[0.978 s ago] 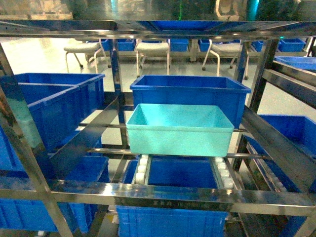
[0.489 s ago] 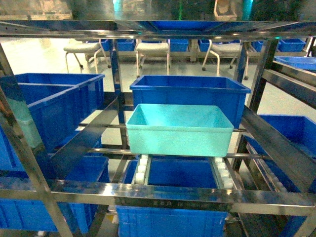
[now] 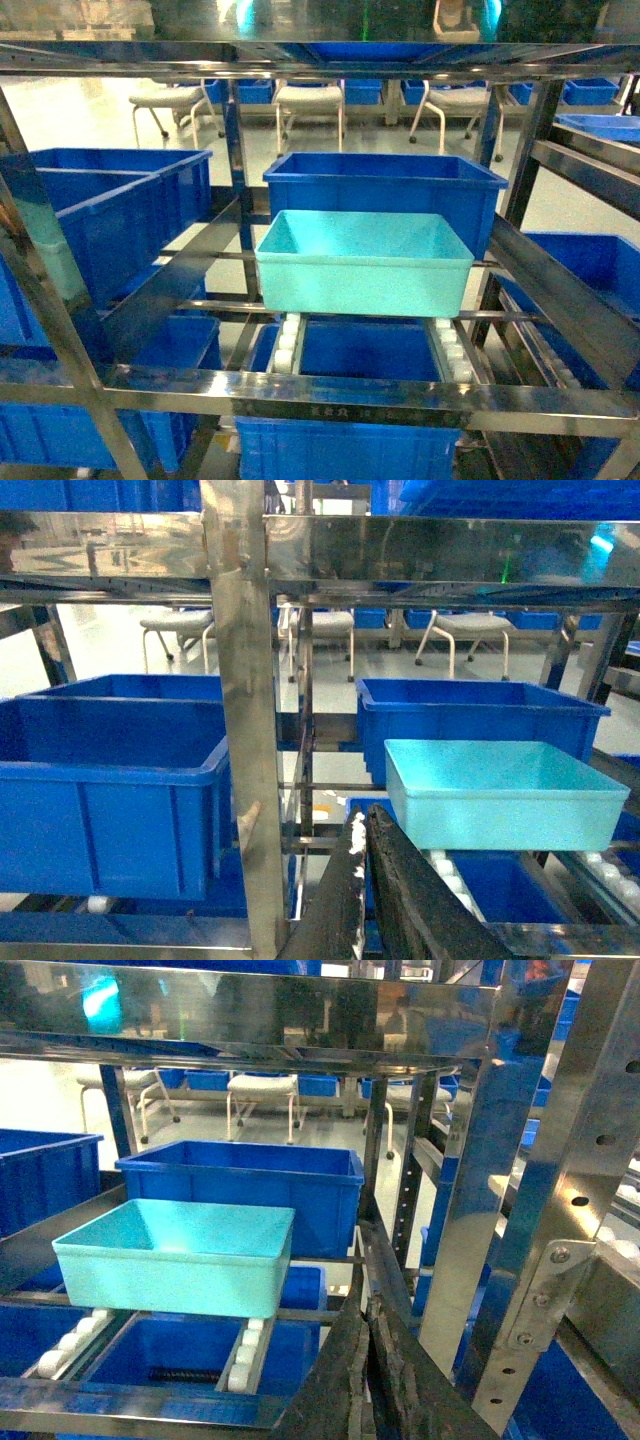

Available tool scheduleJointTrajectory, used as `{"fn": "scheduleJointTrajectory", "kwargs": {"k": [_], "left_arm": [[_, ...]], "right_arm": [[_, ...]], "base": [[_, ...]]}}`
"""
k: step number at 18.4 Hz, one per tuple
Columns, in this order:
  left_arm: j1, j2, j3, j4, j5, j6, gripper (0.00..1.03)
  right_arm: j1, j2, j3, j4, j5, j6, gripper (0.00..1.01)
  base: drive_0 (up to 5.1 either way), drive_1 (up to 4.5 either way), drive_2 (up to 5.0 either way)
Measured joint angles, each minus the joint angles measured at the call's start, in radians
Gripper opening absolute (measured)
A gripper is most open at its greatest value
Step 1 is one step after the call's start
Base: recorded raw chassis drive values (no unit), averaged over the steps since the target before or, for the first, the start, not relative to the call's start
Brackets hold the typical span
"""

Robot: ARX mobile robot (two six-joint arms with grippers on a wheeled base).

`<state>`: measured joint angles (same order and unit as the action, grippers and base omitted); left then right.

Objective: Organize blue bins on left shelf correctly

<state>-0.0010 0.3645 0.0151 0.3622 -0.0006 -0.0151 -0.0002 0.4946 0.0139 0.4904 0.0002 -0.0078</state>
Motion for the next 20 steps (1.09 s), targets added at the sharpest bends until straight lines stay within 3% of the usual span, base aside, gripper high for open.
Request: {"fn": "scheduleJointTrajectory", "kwargs": {"k": [13,15,17,18,19,20], "left_arm": [[0.0,-0.195,0.0,-0.19,0.0,0.0,0.02],[0.0,-0.331,0.0,-0.375,0.0,0.0,0.02],[0.0,-0.354,0.0,-0.373,-0.002,0.001,0.02],[0.0,-0.354,0.0,-0.372,0.0,0.001,0.02],[0.0,-0.354,0.0,-0.363,0.0,0.001,0.02],[0.0,-0.354,0.0,-0.369,0.0,0.001,0.02]], "right_arm": [[0.0,-0.264,0.0,-0.256,0.0,0.0,0.02],[0.0,-0.292,0.0,-0.286,0.0,0.0,0.02],[0.0,-0.32,0.0,-0.314,-0.001,0.0,0.02],[0.0,-0.342,0.0,-0.344,-0.001,0.0,0.02],[0.0,-0.438,0.0,-0.486,0.0,0.0,0.02],[0.0,-0.487,0.0,-0.489,0.0,0.0,0.02]], "base": [[0.0,0.0,0.0],[0.0,0.0,0.0],[0.0,0.0,0.0],[0.0,0.0,0.0],[0.0,0.0,0.0],[0.0,0.0,0.0]]}}
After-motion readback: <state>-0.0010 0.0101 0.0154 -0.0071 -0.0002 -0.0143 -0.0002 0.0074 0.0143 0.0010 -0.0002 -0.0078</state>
